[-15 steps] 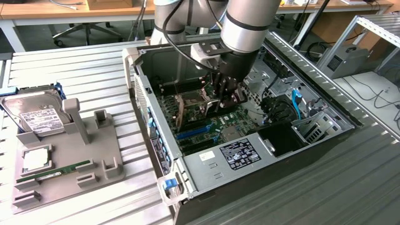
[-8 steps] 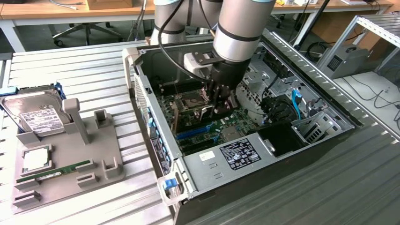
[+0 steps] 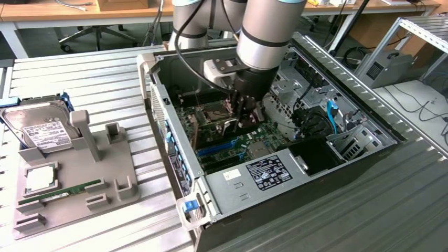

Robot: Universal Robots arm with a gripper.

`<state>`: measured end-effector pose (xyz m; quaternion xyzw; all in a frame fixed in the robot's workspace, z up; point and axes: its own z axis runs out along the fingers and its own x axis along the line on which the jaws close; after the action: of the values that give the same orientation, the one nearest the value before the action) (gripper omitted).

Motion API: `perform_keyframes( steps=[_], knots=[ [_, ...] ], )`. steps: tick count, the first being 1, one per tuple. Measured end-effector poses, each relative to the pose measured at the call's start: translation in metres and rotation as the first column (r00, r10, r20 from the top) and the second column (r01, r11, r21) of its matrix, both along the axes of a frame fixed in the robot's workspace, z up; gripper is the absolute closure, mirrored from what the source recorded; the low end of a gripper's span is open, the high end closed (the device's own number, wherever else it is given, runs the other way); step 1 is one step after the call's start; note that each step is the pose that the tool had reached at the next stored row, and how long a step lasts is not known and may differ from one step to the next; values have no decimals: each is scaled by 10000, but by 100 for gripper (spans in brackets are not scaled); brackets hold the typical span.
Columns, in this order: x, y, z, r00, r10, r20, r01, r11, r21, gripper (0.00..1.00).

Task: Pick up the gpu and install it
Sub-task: 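Insert the gpu into the slot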

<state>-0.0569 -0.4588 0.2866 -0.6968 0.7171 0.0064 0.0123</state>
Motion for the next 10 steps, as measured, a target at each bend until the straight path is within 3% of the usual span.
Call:
perform_keyframes(
  steps=[10],
  knots=[
    [-34,0,-38,10000,0,0,0,10000,0,73]
  ],
)
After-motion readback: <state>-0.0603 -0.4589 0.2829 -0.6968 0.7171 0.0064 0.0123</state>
